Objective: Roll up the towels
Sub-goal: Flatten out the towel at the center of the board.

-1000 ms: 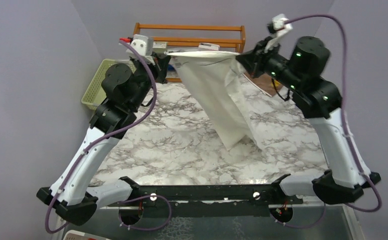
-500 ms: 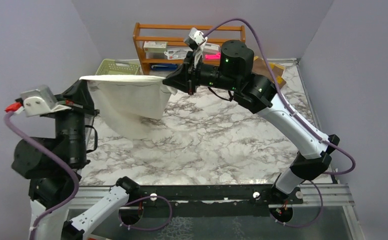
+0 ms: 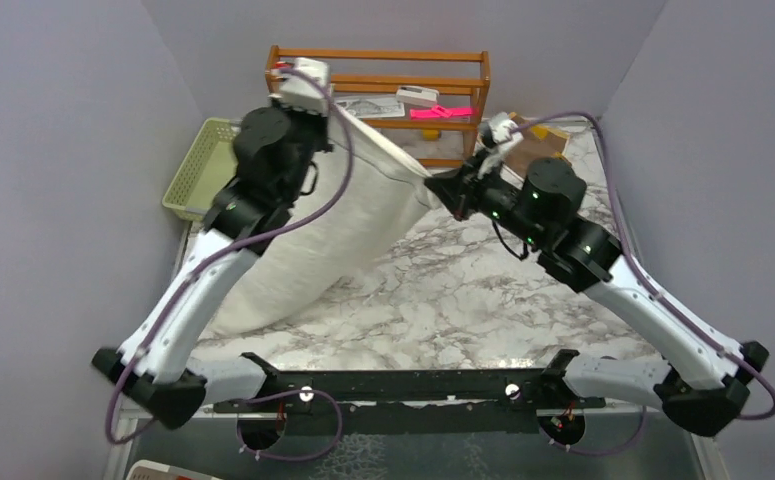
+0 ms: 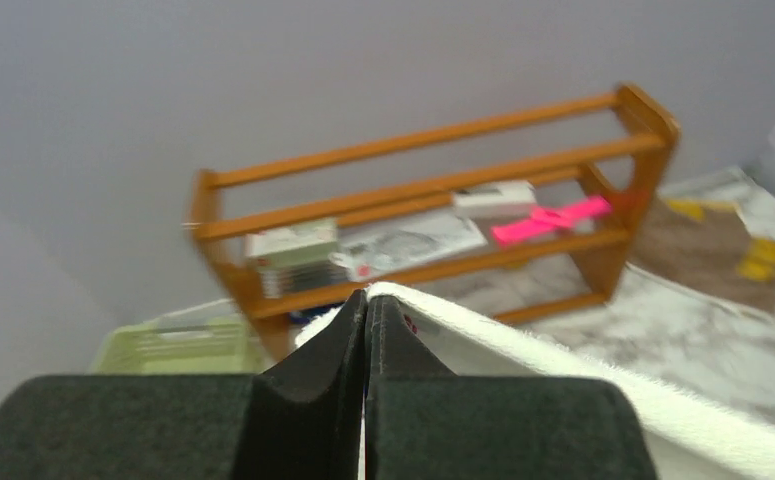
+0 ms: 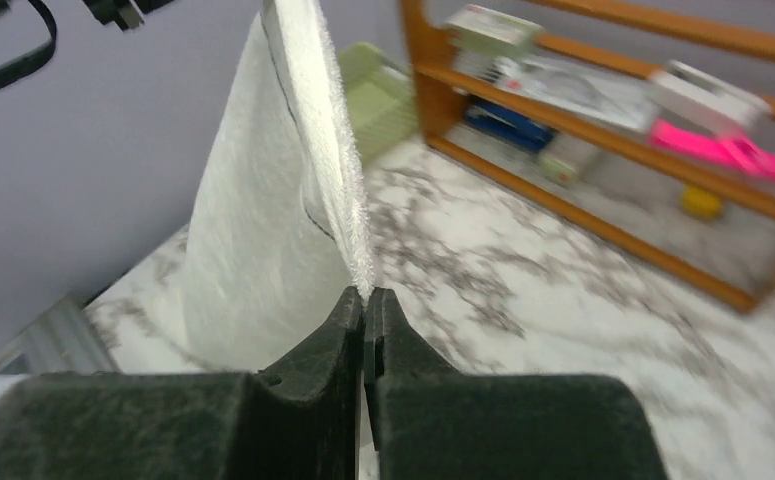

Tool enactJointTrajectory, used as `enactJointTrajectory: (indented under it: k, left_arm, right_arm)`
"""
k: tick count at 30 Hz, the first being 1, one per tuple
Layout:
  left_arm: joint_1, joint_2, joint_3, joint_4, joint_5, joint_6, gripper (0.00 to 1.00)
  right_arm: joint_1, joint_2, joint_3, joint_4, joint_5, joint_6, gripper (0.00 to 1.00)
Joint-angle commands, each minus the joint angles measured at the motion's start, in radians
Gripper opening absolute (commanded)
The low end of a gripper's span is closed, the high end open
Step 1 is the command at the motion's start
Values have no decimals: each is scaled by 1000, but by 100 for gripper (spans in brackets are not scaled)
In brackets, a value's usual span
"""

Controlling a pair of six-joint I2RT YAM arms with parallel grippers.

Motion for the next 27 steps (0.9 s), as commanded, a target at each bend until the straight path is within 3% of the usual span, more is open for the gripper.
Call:
enactJointTrajectory:
  k: [1, 3, 4, 5, 6, 7, 9, 13, 14, 15, 18, 20, 27]
  left_arm:
    - [16, 243, -32, 260, 345, -104, 0]
    - [1, 398, 12, 327, 494, -185, 0]
    - [-20, 477, 64, 333, 514, -203, 0]
    - [-46, 554, 122, 324, 495, -200, 0]
    - [-65, 613, 171, 316, 438, -198, 0]
    - [-76, 646, 204, 316, 378, -205, 0]
    - [-74, 661, 243, 307, 240, -219, 12]
    - [-32, 578, 248, 223, 155, -176, 62]
    - [-16, 559, 248, 173, 173, -164, 85]
    - [0, 515, 241, 113, 191, -155, 97]
    - [28, 407, 125, -36, 209, -129, 99]
    - [49, 308, -32, -87, 191, -162, 99]
    - [154, 11, -503, -248, 300, -391, 92]
  right_arm:
    - [-48, -260, -276, -78, 392, 151, 1]
    - [-50, -380, -375, -155, 522, 248, 4]
    - [-51, -438, -416, -191, 595, 304, 16]
    - [-52, -489, -447, -227, 639, 359, 41]
    - [-52, -537, -476, -245, 666, 394, 73]
    - [-52, -570, -495, -243, 674, 395, 96]
    - [-52, -580, -500, -215, 664, 333, 100]
    - [-53, -383, -417, -198, 634, 193, 100]
    - [-52, -315, -396, -188, 617, 172, 100]
    - [-52, -259, -385, -157, 591, 146, 100]
    - [-59, -123, -380, -4, 453, 94, 100]
    - [-74, -13, -360, 86, 360, 86, 100]
    - [-161, 348, -175, 105, 92, 80, 99]
